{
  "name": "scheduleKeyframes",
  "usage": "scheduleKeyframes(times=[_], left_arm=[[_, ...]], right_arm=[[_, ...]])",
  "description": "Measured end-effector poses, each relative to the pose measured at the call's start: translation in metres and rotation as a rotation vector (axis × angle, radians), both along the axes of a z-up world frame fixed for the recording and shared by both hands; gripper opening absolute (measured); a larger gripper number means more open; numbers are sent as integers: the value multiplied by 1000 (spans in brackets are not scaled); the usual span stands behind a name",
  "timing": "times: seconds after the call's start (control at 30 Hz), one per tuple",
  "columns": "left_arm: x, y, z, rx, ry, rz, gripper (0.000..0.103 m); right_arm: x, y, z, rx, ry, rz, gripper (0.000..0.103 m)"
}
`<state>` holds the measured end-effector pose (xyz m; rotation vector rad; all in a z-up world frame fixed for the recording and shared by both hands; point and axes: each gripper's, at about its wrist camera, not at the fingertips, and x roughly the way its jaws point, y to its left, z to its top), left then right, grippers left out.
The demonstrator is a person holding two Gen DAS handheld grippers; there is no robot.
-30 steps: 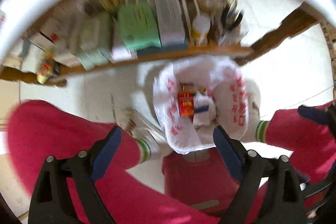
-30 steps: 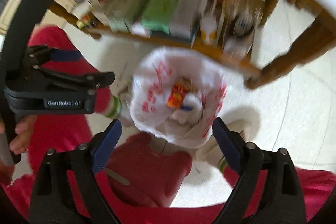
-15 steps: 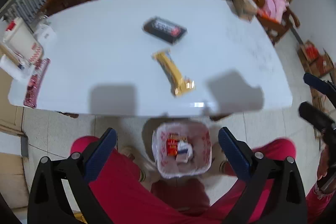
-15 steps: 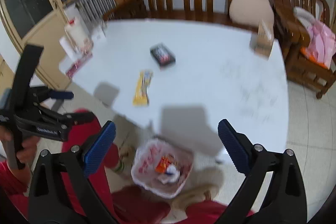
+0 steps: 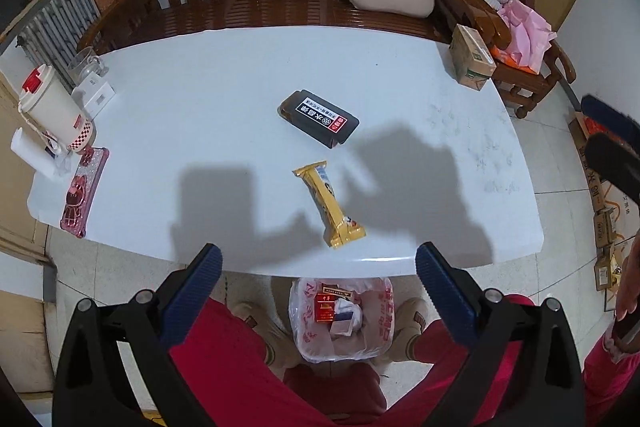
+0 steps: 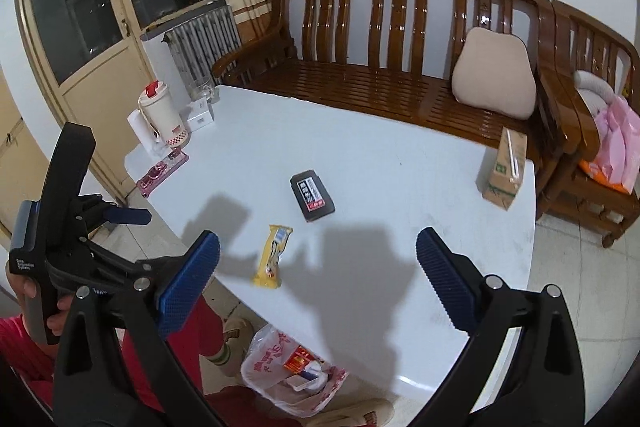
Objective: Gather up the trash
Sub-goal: 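Raise both open tools back over the table toward the black box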
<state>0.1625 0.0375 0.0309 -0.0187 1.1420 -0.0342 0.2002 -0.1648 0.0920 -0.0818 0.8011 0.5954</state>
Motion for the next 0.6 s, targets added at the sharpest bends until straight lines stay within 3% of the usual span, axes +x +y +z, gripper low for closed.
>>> scheduleKeyframes(times=[0.27,0.6], left_arm=[[23,6,-13,-28,40,23,95],[52,10,-45,-59,111,55,95]], right_arm=[[30,28,-2,-59,-9,66,96],[74,56,-22,-103,50,125,96]])
